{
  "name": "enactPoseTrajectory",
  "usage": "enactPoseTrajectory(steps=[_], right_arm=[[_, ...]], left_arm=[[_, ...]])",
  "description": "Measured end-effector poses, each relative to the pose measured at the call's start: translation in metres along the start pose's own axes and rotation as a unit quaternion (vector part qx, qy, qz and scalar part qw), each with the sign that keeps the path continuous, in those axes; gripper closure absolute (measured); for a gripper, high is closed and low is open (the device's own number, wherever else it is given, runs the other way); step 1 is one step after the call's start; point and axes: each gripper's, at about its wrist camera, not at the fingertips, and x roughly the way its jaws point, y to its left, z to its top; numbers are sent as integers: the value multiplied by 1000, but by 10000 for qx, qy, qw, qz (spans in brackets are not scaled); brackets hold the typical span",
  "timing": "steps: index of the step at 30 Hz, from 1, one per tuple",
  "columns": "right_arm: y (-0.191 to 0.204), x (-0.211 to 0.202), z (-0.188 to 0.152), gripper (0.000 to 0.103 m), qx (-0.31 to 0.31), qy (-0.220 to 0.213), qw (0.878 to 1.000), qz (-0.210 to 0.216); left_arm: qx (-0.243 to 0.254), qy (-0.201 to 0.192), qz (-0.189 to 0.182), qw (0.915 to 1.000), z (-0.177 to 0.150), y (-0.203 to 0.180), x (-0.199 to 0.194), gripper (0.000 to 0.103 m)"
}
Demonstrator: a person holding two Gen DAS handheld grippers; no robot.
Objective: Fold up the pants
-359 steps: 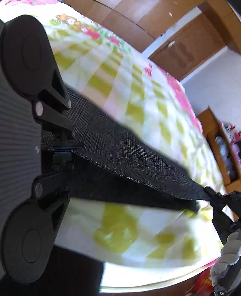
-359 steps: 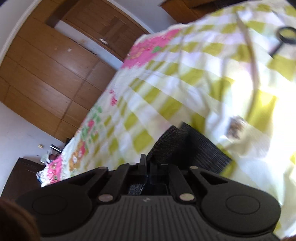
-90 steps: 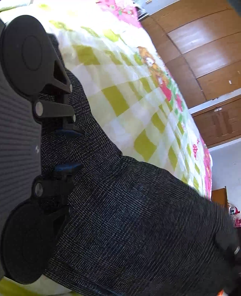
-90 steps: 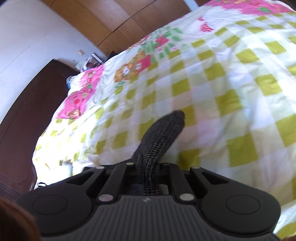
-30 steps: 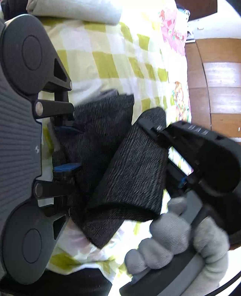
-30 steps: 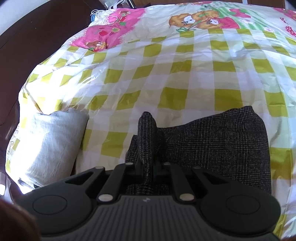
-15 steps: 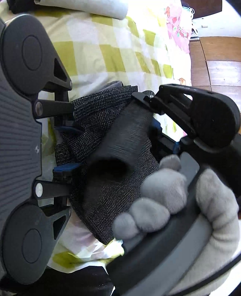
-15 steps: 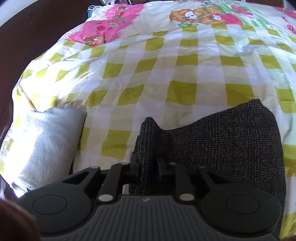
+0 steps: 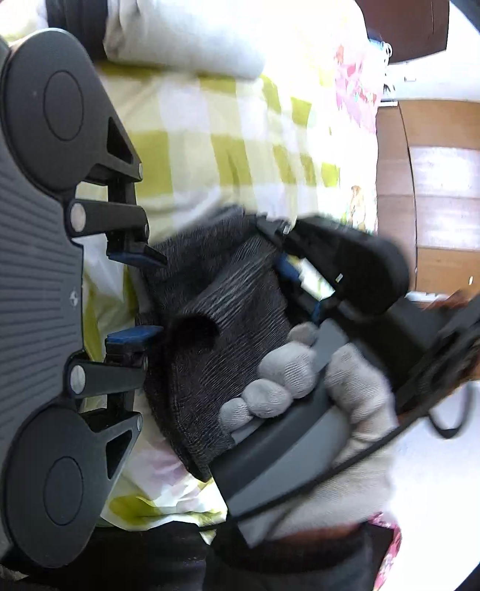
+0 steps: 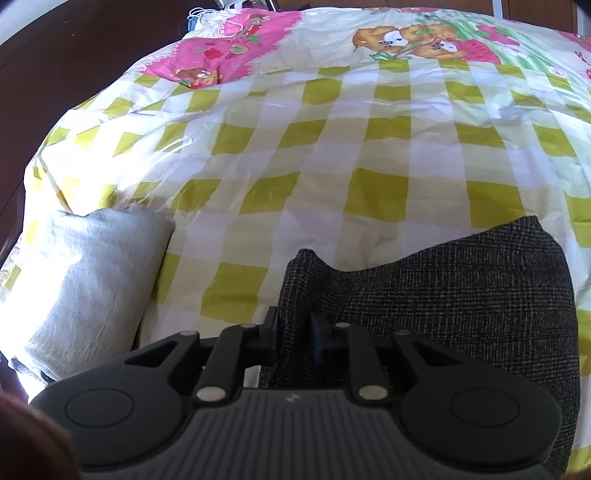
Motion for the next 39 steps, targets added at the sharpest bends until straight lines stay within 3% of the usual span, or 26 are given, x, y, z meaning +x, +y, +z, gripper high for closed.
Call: enactPoseTrajectory(steps=[5, 9, 13, 23, 39], right_arm=[[-2, 4, 3, 79, 138, 47, 9998, 112], [2, 6, 4, 78, -102, 74, 9998, 131], [0, 6, 4, 78, -112, 97, 9997, 196], [3, 6, 0, 81, -506, 41, 9986, 163], [4, 4, -2, 86, -830, -13, 9965, 121]], left_arm=[[-75, -272, 134, 9995, 14, 4, -27, 57], [-55, -454, 73, 9989, 24, -3, -25, 56], [220, -342, 317, 9987, 32, -12, -5, 56], [182, 79, 579, 9981, 33, -12, 27, 56], [232, 255, 641, 9973, 34, -15, 38, 56]])
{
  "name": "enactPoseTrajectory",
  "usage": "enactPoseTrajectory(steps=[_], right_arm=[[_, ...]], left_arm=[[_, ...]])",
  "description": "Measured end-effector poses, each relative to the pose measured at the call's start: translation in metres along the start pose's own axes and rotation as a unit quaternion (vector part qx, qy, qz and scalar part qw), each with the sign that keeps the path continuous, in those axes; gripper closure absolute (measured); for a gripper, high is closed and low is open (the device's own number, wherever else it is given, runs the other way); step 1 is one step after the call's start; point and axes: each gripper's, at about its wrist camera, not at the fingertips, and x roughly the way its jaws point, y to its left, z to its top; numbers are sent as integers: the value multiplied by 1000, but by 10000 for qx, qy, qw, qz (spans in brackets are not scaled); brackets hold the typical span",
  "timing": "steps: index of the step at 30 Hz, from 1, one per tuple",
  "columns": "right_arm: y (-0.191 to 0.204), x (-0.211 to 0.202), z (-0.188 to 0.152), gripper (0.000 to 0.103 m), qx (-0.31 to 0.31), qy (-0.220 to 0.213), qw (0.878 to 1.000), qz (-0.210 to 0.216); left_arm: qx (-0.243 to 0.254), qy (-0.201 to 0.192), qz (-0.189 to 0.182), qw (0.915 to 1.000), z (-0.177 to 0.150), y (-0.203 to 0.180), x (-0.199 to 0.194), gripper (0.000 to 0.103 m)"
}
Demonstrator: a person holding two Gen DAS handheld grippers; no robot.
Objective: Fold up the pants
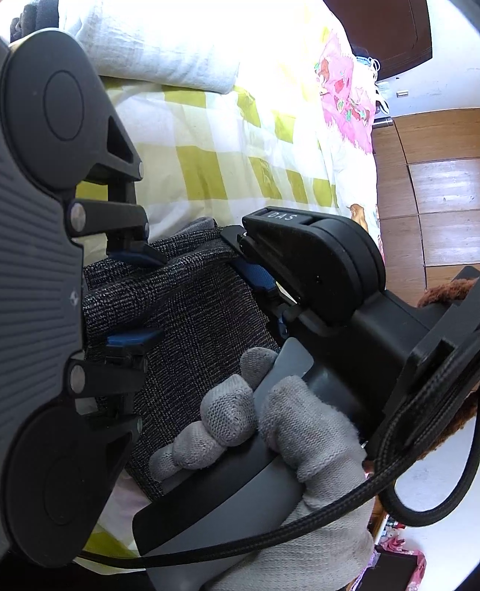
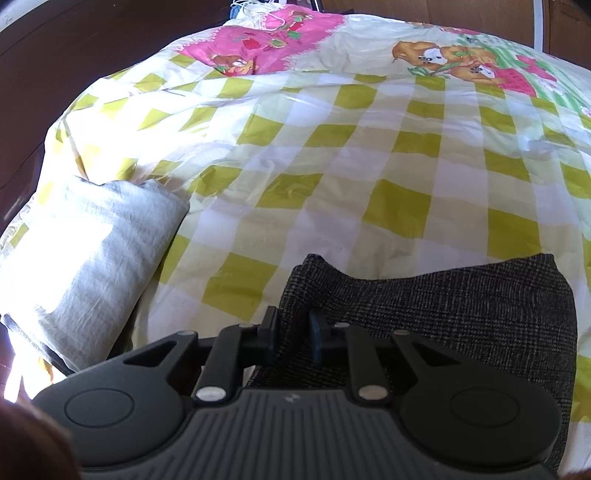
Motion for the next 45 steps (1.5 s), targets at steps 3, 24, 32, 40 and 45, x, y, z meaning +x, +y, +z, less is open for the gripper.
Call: enactPoseTrajectory(steps=[3, 24, 32, 40, 45], right_arm=[[1, -1, 0, 86, -38, -5, 10000, -20], [0, 1, 3, 89, 29, 36, 10000, 19], [1, 7, 7, 88, 75, 99, 9999, 23], [13, 9, 4, 84, -255, 11, 9996, -111], [10, 13, 9, 81, -150, 52, 9999, 59]], left_arm=[[-14, -3, 1, 10000, 0, 0, 1, 56], [-281, -94, -98, 9995, -10, 10, 2, 59], [-455, -126, -164, 9987, -14, 15, 5, 59], [-640, -131, -257, 9975, -19, 20, 5, 59], [-739, -134, -288, 9968, -22, 25, 5, 58]])
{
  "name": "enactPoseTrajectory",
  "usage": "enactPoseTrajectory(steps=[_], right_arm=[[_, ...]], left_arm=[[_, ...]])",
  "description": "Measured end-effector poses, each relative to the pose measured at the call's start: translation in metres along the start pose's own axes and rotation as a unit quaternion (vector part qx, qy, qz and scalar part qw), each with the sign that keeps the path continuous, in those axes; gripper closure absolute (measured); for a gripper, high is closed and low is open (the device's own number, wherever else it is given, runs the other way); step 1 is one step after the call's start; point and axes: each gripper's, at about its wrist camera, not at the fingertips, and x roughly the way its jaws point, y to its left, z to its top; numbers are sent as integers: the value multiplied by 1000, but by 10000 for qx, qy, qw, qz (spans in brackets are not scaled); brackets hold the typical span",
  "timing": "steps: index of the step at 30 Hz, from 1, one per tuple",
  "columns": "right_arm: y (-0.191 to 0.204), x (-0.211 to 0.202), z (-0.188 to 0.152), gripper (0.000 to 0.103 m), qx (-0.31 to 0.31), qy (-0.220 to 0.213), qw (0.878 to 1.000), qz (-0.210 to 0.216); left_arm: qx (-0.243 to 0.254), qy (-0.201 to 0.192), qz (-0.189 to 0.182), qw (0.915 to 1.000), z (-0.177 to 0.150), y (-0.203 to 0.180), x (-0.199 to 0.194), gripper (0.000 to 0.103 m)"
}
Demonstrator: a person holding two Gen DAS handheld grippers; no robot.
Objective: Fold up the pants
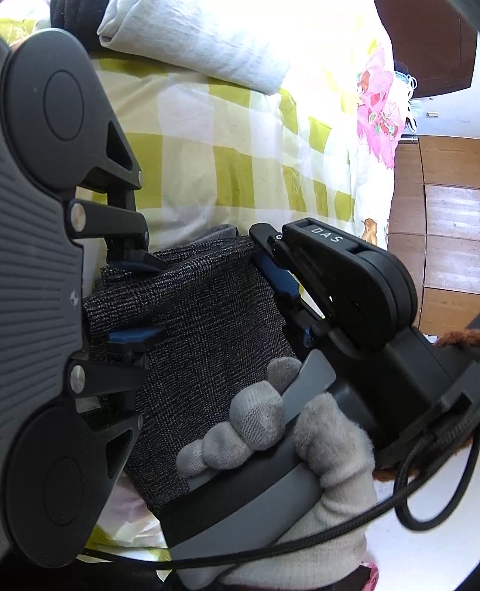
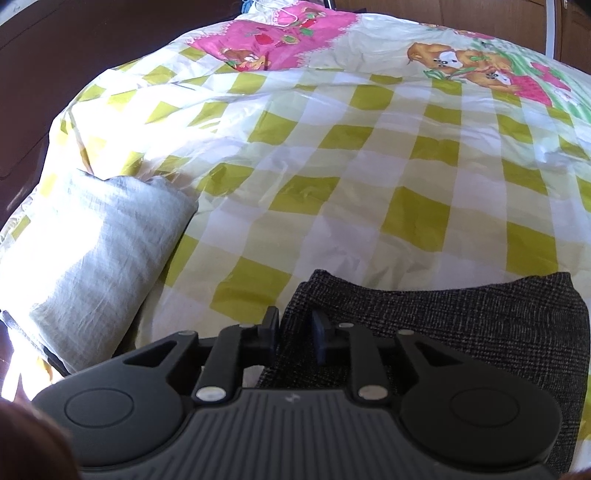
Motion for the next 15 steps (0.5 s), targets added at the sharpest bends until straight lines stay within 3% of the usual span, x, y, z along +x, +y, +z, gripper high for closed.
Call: enactPoseTrajectory(steps=[15], right_arm=[[20, 12, -6, 77, -721, -97, 9971, -229]], left_arm=[[-102, 54, 112, 9999, -1, 3, -6, 57]])
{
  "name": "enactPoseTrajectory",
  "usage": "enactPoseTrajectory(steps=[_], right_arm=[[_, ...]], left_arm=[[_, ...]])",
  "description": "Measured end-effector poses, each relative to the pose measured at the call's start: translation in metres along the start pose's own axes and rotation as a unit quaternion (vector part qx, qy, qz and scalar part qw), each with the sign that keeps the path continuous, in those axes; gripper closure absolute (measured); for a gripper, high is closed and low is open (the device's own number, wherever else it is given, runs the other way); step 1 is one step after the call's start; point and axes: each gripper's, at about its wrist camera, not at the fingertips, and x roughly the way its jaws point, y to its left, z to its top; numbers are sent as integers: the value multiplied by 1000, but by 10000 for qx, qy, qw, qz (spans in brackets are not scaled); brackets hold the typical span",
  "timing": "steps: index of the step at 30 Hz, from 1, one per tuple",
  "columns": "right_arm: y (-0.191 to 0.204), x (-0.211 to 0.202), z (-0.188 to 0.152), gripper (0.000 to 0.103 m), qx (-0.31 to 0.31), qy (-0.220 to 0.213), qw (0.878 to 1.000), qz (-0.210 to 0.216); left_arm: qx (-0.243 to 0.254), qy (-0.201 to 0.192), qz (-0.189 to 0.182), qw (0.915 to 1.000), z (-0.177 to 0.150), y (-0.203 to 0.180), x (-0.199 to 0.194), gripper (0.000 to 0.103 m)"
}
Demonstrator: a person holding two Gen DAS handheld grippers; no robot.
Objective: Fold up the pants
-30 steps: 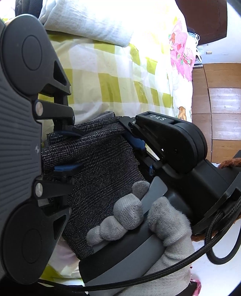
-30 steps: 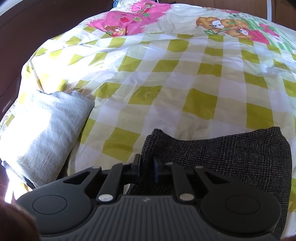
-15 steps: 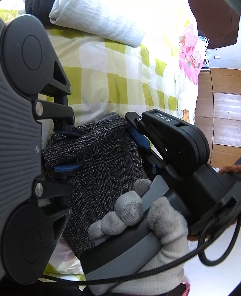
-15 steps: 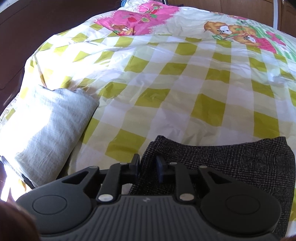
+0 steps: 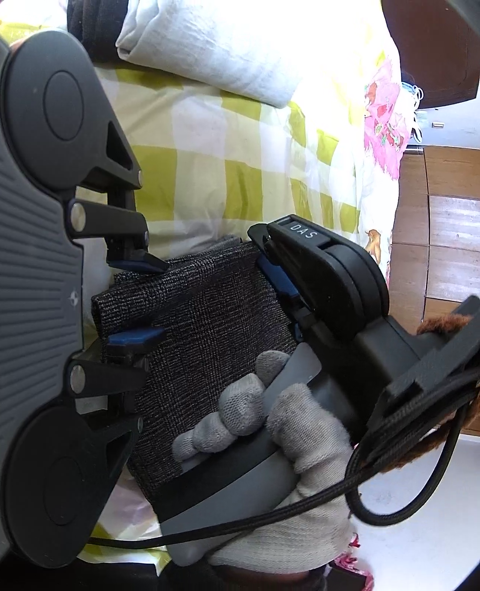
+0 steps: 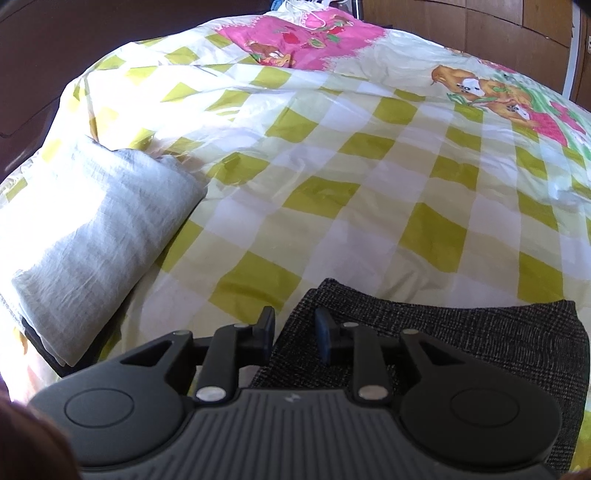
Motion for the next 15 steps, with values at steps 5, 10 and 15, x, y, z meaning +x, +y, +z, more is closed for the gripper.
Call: enactPoseTrajectory(steps=[5, 10, 15], right_arm=[[9, -2, 1, 77, -312, -82, 9994, -154], [26, -9, -4, 77, -853, -297, 9956, -259], [22, -23, -1, 80, -754, -406, 9963, -70]], left_arm=[[177, 44, 172, 9997, 4, -10, -5, 57], [474, 95, 391, 9981, 6, -22, -16, 57], [651, 154, 659, 9956, 10, -31, -23, 57]])
